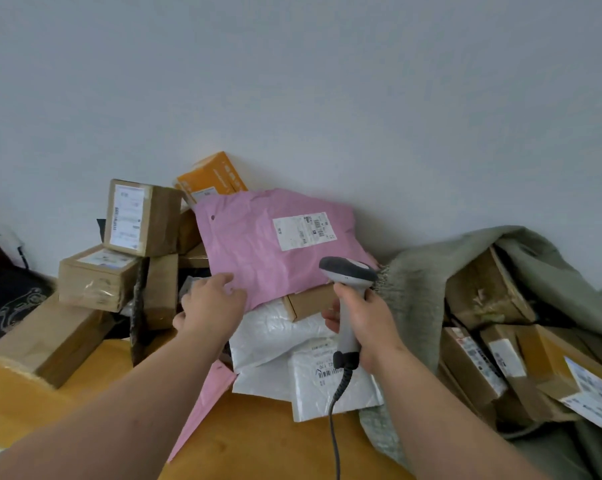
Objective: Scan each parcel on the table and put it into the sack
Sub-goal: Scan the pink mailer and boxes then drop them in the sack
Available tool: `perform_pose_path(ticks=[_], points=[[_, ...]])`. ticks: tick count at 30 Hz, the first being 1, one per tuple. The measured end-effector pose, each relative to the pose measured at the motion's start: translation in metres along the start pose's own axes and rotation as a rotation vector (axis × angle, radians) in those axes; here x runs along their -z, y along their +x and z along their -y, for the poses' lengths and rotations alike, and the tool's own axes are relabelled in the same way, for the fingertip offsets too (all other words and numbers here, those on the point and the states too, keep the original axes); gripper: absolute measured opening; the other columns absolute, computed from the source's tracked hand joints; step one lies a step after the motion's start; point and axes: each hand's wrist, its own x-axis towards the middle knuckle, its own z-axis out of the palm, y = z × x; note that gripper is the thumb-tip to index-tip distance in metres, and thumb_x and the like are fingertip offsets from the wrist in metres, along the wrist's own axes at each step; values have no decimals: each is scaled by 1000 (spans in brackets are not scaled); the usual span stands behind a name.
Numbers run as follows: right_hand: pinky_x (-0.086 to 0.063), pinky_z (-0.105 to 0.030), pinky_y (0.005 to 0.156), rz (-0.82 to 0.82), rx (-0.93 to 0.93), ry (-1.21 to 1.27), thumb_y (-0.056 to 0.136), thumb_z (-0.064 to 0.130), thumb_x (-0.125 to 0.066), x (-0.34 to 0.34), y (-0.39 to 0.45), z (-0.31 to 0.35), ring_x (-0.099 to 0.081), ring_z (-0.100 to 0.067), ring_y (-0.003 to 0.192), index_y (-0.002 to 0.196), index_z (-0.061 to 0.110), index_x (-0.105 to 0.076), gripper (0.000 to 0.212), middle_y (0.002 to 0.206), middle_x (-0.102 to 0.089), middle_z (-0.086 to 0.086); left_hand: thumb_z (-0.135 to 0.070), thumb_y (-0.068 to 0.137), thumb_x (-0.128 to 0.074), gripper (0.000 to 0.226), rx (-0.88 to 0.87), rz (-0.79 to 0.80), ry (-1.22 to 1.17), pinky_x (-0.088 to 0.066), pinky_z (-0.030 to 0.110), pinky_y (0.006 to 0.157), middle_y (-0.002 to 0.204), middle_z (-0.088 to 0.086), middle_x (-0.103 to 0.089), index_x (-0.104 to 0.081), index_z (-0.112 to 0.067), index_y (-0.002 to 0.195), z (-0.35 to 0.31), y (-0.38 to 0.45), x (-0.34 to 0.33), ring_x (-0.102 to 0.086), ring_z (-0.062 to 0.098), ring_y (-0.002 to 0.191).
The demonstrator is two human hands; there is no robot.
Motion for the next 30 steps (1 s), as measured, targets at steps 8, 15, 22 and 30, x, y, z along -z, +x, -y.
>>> perform_pose_path(ticks=[8,15,22,30], points=[[-54,-51,95,-188,-19,20,71,51,-73,-42,47,1,-66,-22,97,122,25,-62,59,106,-67,-2,-45,92,-54,59,-124,107,40,-29,53,111,154,1,-32,-38,-33,147,-33,81,7,-35,32,136],[-53,-45,97,-198,-67,208,89,32,-69,-65,65,0,-63,-22,104,126,23,-59,39,115,-65,-3,-41,88,-65,76,-67,370,-277,-41,47,106,152,6,-31,-31,-18,151,-50,107,-20,-41,31,131],[-57,-37,71,-144,-36,280,91,28,-69,-84,63,-2,-70,-22,84,113,21,-65,23,96,-72,-7,-28,92,-68,70,189,524,-600,-61,30,67,107,8,-57,-30,-13,150,-58,105,-27,-67,20,76],[-56,-32,69,-86,23,228,92,23,-68,-75,37,-11,-70,-14,82,114,20,-66,22,94,-73,1,-3,93,-56,23,140,347,-601,-56,39,83,95,5,-65,-66,-23,93,-46,105,-22,-61,26,94]])
